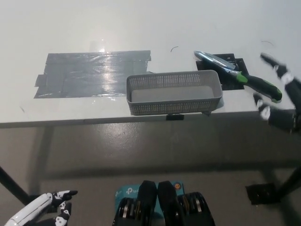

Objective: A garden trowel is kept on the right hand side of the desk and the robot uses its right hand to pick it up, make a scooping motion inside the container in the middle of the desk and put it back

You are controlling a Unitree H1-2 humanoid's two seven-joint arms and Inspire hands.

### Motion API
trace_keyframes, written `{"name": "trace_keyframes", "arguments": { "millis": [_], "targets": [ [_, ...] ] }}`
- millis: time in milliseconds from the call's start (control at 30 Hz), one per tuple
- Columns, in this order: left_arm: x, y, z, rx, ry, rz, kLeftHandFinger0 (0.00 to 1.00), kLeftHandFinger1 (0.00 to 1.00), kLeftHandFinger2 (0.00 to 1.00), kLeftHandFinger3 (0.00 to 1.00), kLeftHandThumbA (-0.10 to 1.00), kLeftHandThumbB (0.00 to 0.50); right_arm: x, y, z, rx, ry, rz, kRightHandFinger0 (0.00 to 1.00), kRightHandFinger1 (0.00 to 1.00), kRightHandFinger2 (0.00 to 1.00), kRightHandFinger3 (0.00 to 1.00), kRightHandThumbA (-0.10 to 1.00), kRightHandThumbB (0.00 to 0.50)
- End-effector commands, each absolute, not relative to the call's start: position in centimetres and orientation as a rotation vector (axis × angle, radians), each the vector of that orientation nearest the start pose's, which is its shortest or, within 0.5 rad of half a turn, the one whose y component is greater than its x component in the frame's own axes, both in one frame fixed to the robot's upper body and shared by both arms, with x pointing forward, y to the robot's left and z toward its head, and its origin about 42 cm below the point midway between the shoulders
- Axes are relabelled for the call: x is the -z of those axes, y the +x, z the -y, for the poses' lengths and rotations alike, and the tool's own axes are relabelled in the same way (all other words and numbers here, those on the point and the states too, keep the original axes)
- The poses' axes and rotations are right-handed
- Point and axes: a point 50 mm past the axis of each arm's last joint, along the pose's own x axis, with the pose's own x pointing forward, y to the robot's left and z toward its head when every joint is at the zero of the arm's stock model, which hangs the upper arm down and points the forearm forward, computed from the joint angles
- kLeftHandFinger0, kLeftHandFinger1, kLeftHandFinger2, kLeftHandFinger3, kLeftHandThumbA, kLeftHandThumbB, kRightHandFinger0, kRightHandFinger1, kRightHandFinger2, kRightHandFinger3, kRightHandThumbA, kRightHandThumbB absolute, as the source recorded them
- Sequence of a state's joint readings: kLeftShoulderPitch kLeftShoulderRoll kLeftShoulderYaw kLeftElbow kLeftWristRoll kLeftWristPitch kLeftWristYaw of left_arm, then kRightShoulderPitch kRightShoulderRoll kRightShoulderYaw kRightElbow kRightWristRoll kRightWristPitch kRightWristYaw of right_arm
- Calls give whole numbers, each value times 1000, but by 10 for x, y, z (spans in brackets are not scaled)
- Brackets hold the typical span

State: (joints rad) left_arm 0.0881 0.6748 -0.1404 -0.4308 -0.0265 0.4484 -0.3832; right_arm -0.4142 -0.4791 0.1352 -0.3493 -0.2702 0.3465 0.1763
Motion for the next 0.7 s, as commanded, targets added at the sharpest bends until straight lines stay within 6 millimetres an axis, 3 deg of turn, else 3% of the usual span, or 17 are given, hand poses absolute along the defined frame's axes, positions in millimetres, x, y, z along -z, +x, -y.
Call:
{"name": "trace_keyframes", "arguments": {
  "millis": [0,200,400,433,567,600,667],
  "targets": [
    [-188,235,-332,523,625,-289,1000,1000,1000,1000,535,244,-339,384,269,-123,-862,450,1000,1000,1000,1000,501,255],
    [-191,235,-333,525,621,-284,1000,1000,1000,1000,511,222,-351,422,267,-111,-902,447,1000,1000,1000,1000,503,305],
    [-193,237,-333,528,632,-278,1000,1000,1000,1000,536,230,-338,465,258,-148,-929,261,1000,1000,1000,1000,616,335],
    [-193,237,-333,527,631,-276,1000,1000,1000,1000,526,214,-330,478,258,-158,-894,190,1000,1000,1000,1000,642,367],
    [-195,239,-332,536,642,-271,1000,1000,1000,1000,531,217,-304,506,263,-177,-948,48,1000,1000,1000,1000,778,401],
    [-196,240,-332,537,644,-270,1000,1000,1000,1000,528,210,-294,514,265,-190,-944,15,1000,1000,1000,1000,747,428],
    [-196,240,-333,538,637,-273,1000,1000,1000,1000,521,214,-288,518,265,-203,-946,-18,1000,1000,1000,1000,731,415]
  ]
}}
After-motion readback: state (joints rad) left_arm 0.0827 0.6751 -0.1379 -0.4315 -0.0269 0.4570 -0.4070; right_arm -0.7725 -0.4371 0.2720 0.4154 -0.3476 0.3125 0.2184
